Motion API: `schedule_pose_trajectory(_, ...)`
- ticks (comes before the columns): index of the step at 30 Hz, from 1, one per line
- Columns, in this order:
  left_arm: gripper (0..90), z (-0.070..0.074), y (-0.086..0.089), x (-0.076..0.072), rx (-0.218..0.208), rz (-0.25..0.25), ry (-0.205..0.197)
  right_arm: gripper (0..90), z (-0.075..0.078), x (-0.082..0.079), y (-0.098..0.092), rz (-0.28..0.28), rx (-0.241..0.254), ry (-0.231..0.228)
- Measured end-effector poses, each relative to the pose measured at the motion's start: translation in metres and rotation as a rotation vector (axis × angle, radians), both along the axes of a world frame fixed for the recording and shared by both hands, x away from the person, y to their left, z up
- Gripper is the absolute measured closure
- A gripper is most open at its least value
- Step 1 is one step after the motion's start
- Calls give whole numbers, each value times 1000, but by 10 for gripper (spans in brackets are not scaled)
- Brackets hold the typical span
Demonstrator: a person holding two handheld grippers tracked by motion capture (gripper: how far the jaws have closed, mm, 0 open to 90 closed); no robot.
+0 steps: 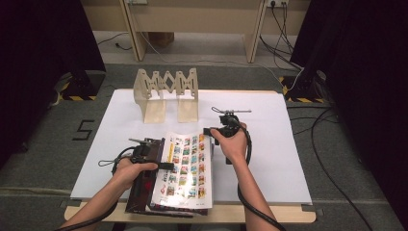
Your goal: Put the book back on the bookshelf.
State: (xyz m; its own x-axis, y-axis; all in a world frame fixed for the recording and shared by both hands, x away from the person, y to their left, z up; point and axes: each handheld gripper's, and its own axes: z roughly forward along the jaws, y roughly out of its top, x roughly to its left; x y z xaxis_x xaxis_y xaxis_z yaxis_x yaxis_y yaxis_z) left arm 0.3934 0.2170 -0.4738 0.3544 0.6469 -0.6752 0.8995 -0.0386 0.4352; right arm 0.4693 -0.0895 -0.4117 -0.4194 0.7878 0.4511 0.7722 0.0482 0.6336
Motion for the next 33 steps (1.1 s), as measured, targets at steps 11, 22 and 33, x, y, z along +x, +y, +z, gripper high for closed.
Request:
schedule_pose_trajectory(11,651,0,2,-1,-5,7,7,625,-22,14,-7,-35,62,135)
schedule_pose_trajectory(22,653,-2,3,-2,-18,17,-3,614,-44,19,-4,22,143,237)
schedule_pose_trajectory(33,643,-4,6,-3,-41,23,1,712,-24,17,-1,-3,125,216)
